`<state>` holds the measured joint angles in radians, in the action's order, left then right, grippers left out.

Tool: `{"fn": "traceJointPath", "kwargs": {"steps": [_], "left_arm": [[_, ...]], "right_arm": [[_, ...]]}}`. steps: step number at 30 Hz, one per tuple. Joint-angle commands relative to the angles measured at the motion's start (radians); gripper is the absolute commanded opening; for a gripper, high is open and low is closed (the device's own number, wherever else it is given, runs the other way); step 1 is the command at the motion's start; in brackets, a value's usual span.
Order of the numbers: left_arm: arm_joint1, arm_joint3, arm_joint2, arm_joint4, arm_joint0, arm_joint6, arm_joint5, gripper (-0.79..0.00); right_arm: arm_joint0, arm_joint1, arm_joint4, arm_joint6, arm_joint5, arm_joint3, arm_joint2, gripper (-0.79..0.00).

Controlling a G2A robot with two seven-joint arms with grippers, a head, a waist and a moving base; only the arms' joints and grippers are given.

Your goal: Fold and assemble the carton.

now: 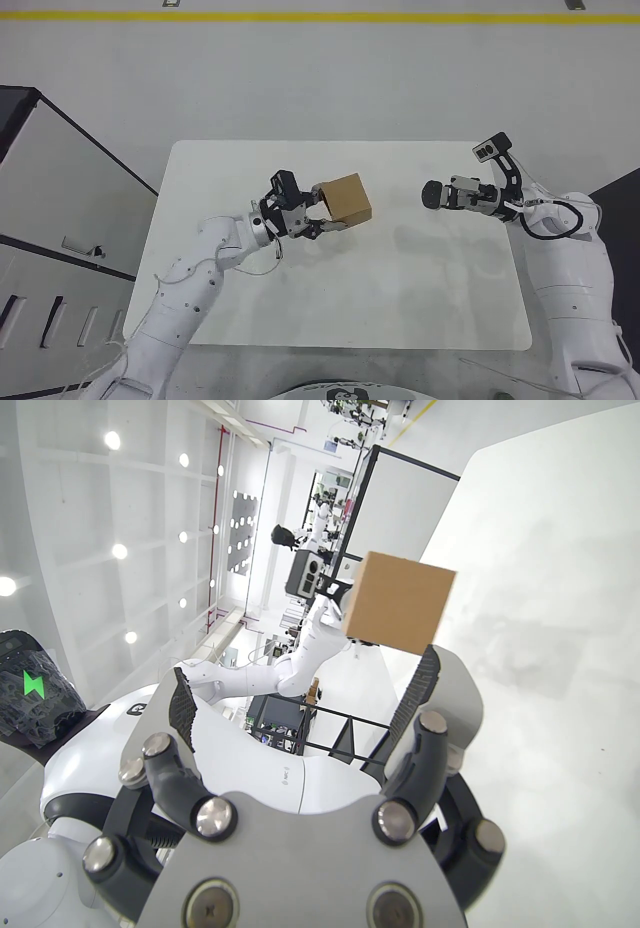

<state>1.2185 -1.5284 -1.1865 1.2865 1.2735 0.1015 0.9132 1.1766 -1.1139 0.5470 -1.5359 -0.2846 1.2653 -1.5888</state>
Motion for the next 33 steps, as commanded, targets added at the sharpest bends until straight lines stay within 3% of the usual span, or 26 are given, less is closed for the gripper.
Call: {"fn": "traceJointPath", "kwargs": {"steps": [1,5,9,22,27,33], "left_arm": [[-0.015,-0.103,-0.053,-0.029,0.043,-0.071,0.039,-0.785],[-0.036,-0.245,-0.12,-0.131,0.105,-0.185,0.099,-0.785],[-0.052,-0.354,-0.159,-0.214,0.142,-0.295,0.092,-0.785],[-0.053,-0.369,-0.155,-0.247,0.145,-0.281,0.086,-0.785],[-0.068,-0.455,-0.182,-0.369,0.092,-0.369,0.099,-0.785],[-0.098,-0.557,-0.206,-0.56,0.02,-0.561,0.093,-0.785]], "right_arm": [[0.0,0.0,0.0,0.0,0.0,0.0,0.0,0.0],[0.0,0.0,0.0,0.0,0.0,0.0,0.0,0.0],[0.0,0.0,0.0,0.0,0.0,0.0,0.0,0.0],[0.0,0.0,0.0,0.0,0.0,0.0,0.0,0.0],[0.0,0.0,0.0,0.0,0.0,0.0,0.0,0.0],[0.0,0.0,0.0,0.0,0.0,0.0,0.0,0.0]]}}
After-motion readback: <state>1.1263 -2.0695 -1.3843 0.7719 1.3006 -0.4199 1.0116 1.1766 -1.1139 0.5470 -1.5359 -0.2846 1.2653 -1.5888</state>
